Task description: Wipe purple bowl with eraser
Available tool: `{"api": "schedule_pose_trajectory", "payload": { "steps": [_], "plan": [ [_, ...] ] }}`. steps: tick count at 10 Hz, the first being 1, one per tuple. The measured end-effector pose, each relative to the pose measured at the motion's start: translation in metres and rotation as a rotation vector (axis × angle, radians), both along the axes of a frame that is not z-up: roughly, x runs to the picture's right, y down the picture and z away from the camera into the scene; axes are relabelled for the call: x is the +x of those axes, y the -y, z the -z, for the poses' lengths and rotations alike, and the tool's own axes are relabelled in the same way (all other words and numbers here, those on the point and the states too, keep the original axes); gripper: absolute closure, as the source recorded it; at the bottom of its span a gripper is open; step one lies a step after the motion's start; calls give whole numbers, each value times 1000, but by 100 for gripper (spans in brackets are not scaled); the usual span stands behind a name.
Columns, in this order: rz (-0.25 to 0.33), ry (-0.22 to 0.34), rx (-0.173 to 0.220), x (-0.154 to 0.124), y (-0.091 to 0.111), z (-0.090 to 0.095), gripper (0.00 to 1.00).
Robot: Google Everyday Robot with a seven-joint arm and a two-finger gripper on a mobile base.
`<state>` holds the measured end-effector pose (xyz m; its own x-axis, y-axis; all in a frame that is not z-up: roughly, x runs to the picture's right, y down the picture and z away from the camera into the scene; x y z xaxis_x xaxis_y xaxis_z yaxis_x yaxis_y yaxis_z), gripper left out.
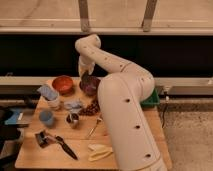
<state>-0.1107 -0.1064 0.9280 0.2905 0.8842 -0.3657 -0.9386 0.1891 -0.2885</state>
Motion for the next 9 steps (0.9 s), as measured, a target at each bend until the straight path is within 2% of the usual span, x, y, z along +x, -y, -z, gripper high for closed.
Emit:
{"api": "schedule_pose_trajectory", "payload": {
  "steps": [3, 5, 7, 9],
  "plan": [
    [8, 42, 26, -13, -25, 27, 88],
    [-2, 19, 26, -1, -35, 36, 88],
    [-17, -10, 22, 14, -32, 34, 88],
    [-30, -44, 12, 29, -17, 22, 88]
  ]
}}
